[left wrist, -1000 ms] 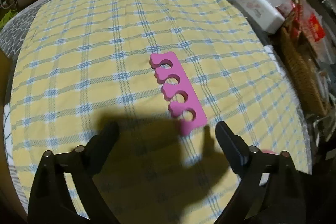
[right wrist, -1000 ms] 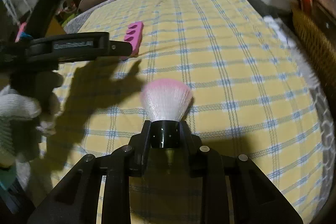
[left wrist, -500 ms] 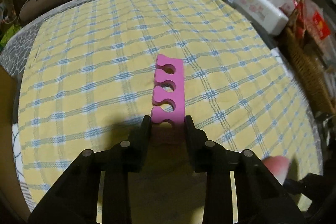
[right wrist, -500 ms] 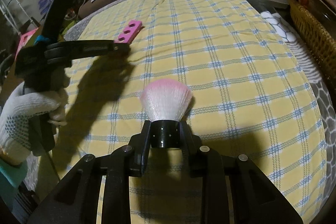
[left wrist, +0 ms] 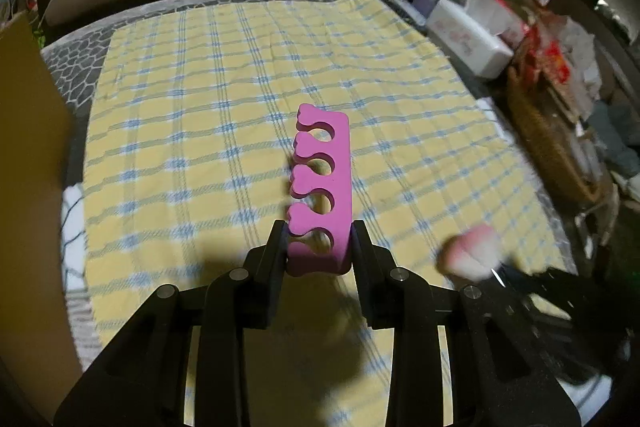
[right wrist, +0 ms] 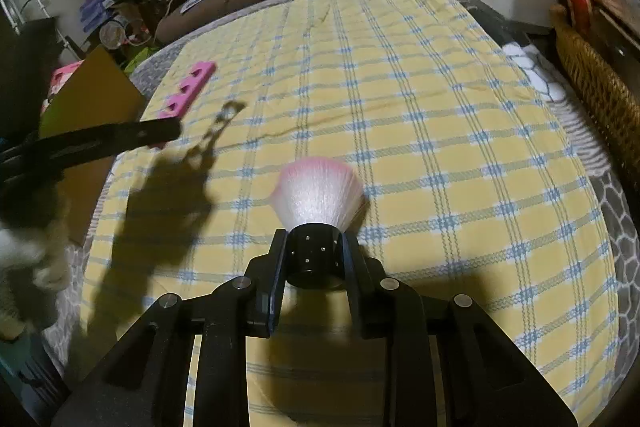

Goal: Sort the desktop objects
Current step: 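Lift the brush and toe separator and carry both over the cardboard box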

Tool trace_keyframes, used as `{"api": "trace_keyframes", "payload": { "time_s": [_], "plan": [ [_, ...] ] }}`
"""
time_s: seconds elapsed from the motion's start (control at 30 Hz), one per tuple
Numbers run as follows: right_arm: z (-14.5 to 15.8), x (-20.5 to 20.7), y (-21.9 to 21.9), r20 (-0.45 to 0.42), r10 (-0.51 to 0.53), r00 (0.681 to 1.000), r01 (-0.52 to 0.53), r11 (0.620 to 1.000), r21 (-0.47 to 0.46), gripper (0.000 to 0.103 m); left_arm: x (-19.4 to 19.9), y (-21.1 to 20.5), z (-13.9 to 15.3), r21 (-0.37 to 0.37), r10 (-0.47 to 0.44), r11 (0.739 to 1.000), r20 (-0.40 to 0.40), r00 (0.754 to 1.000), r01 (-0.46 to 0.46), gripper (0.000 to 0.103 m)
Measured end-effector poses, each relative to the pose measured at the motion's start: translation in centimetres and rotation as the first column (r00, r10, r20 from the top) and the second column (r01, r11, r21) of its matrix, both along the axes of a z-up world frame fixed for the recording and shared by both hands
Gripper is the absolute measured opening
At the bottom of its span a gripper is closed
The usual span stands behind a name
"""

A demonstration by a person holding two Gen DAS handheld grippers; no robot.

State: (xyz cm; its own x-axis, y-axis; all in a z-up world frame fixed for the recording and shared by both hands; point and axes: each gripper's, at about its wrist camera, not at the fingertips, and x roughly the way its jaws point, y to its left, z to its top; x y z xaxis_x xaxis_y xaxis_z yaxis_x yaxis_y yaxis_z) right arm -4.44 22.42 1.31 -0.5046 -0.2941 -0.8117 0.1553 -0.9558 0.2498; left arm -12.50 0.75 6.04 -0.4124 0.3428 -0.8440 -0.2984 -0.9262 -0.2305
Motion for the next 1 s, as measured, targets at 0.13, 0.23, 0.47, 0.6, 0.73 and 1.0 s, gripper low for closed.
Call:
{"api": "trace_keyframes", "payload": {
  "time_s": [0.13,0.23,0.47,0.6,0.73,1.0],
  "plan": [
    [0.8,0.1,-0.6,-0.03,0.003,1.0,-0.004,1.0,-0.017,0.026,2.8,-1.1,1.7,0.022,-0.031,0.999,-0.018,0.999,0.031,0.029],
    [1.1,0.2,-1.3,-0.037,0.004,0.999,-0.005,0.999,-0.034,0.026,4.8,-2.0,2.8,0.046,-0.038,0.998,-0.019,0.999,0.039,0.029],
    [3.2,1.2,-5.3,-0.068,0.068,0.995,-0.069,0.998,-0.006,0.026,8.1,-5.4,5.8,0.065,-0.025,0.998,-0.038,0.999,0.028,0.029],
    [4.9,1.7,-7.7,-0.088,0.104,0.991,-0.106,0.994,-0.018,0.026,9.0,-8.0,7.6,0.098,0.007,0.995,-0.052,0.999,-0.002,0.029],
    [7.6,2.2,-10.3,-0.128,0.146,0.981,-0.152,0.988,-0.035,0.026,9.7,-10.3,9.0,0.121,0.038,0.992,-0.066,0.997,-0.03,0.029],
    [12.4,3.2,-16.7,-0.182,0.239,0.954,-0.249,0.968,-0.039,0.026,11.1,-15.8,11.8,0.147,0.104,0.985,-0.106,0.989,-0.088,0.029]
  ]
}}
